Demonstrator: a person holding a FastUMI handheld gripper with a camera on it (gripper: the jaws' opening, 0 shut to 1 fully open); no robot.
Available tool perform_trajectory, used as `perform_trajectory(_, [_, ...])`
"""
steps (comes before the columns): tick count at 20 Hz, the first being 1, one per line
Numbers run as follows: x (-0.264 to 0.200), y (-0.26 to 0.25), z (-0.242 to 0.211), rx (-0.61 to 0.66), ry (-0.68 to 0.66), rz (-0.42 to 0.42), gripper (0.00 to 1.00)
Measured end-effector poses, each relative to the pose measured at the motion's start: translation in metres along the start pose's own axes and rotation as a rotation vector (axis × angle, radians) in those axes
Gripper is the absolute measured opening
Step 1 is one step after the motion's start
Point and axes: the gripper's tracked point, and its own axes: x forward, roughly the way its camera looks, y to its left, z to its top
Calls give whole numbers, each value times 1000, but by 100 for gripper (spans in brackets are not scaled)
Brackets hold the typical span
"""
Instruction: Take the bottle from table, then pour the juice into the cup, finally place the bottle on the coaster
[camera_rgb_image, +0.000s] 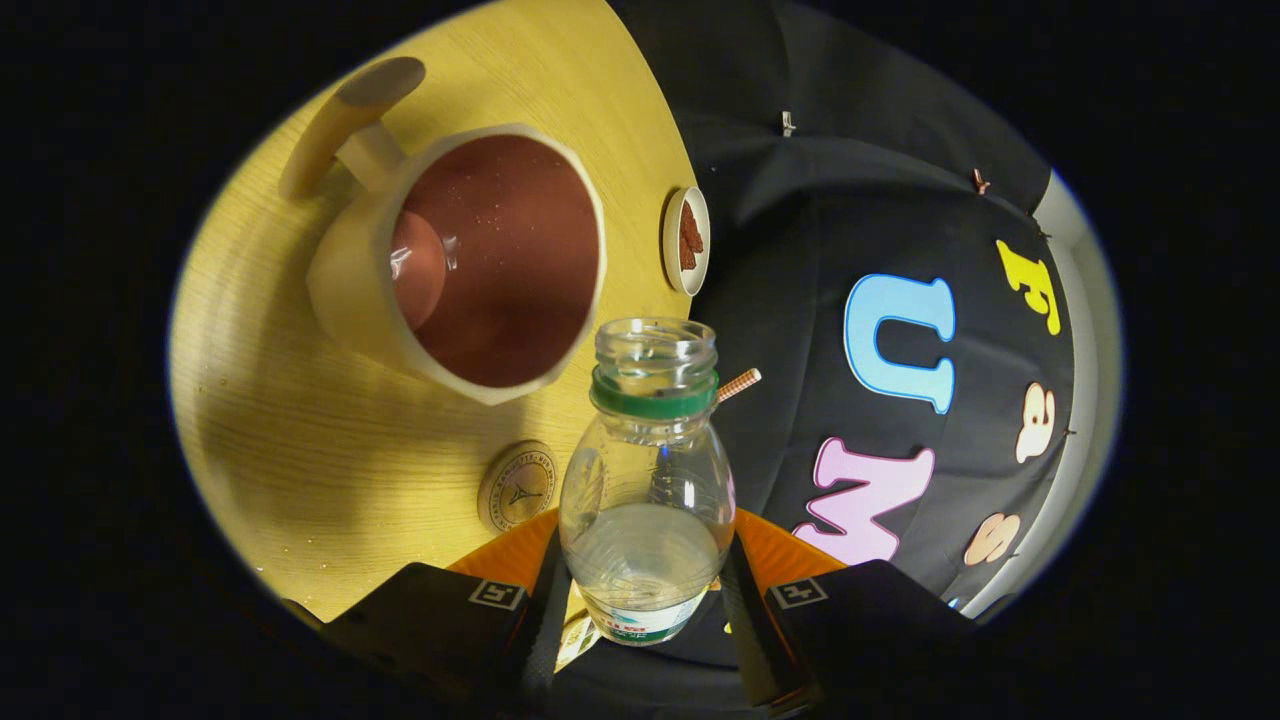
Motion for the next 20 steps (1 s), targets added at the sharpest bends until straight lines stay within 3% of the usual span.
perform_trajectory(20, [-3, 9, 2, -177, -55, 3, 73])
